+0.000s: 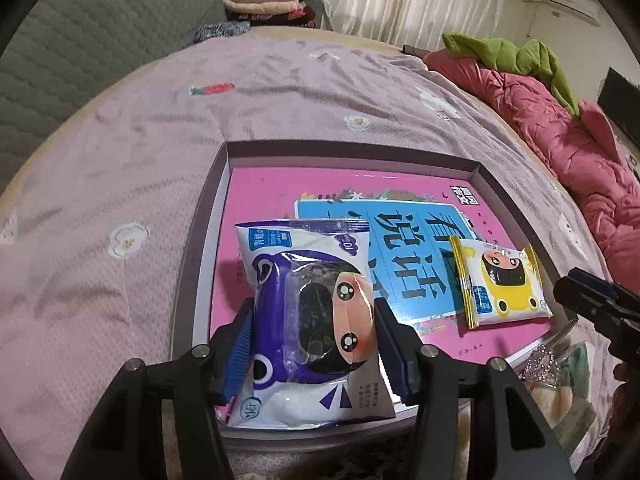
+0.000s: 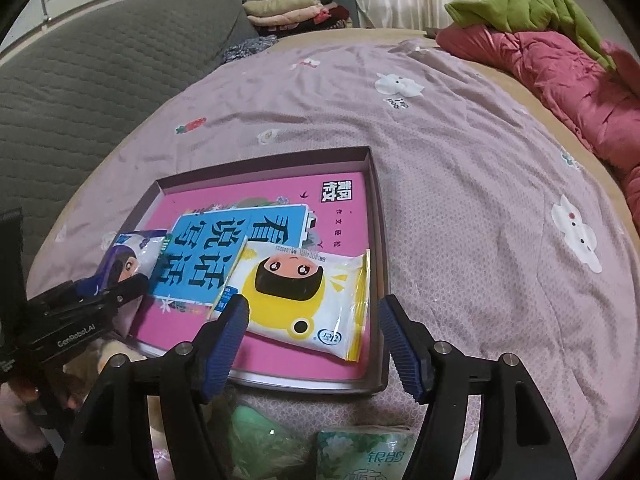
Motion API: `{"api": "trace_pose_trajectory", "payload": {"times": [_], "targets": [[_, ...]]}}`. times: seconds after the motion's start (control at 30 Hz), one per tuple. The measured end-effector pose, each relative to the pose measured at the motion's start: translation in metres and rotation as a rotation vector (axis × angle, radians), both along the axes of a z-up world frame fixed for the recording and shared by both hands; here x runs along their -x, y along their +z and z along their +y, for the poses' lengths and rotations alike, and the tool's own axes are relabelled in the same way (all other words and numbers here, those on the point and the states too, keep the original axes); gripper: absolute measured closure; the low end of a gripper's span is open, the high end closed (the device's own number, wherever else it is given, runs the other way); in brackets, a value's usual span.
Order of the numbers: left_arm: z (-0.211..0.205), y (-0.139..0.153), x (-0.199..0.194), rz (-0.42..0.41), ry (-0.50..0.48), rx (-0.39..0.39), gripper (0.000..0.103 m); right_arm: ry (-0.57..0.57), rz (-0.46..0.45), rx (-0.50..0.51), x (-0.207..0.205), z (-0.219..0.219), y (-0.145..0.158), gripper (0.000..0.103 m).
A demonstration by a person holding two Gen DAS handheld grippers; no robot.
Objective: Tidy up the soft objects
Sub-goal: 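Lower purple wipes pack into the box and open left gripper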
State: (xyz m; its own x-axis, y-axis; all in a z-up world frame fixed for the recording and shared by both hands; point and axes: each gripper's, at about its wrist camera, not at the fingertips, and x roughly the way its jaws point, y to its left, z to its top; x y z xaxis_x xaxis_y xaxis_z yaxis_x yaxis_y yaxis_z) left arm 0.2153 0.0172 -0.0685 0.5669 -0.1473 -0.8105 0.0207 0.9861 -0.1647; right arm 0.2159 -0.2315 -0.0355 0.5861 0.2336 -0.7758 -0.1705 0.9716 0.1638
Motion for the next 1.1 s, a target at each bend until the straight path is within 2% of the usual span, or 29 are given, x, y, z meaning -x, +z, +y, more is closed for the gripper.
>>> {"api": "trace_pose_trajectory", "payload": {"times": [0.43, 0.53, 0.6, 0.87, 1.1], "targets": [[0.01, 0.001, -0.004, 0.027, 0.009, 0.088, 0.046, -0.001, -0.024, -0.017, 0.0, -0.001, 0.003, 0.029], [0.015, 0.002, -0.004, 0.033, 0.001, 0.182, 0.044, 0.0, -0.022, -0.024, 0.0, -0.001, 0.003, 0.029], [0.016, 0.004, -0.004, 0.025, -0.002, 0.213, 0.043, 0.003, -0.024, -0.025, 0.0, -0.001, 0.004, 0.029], [0.017, 0.015, -0.002, -0.011, 0.021, 0.147, 0.043, 0.001, -0.042, -0.031, 0.001, 0.0, 0.007, 0.029], [0.032, 0.051, 0.011, -0.108, 0.045, 0.15, 0.043, -0.003, -0.135, -0.065, 0.008, 0.001, 0.025, 0.028]]}}
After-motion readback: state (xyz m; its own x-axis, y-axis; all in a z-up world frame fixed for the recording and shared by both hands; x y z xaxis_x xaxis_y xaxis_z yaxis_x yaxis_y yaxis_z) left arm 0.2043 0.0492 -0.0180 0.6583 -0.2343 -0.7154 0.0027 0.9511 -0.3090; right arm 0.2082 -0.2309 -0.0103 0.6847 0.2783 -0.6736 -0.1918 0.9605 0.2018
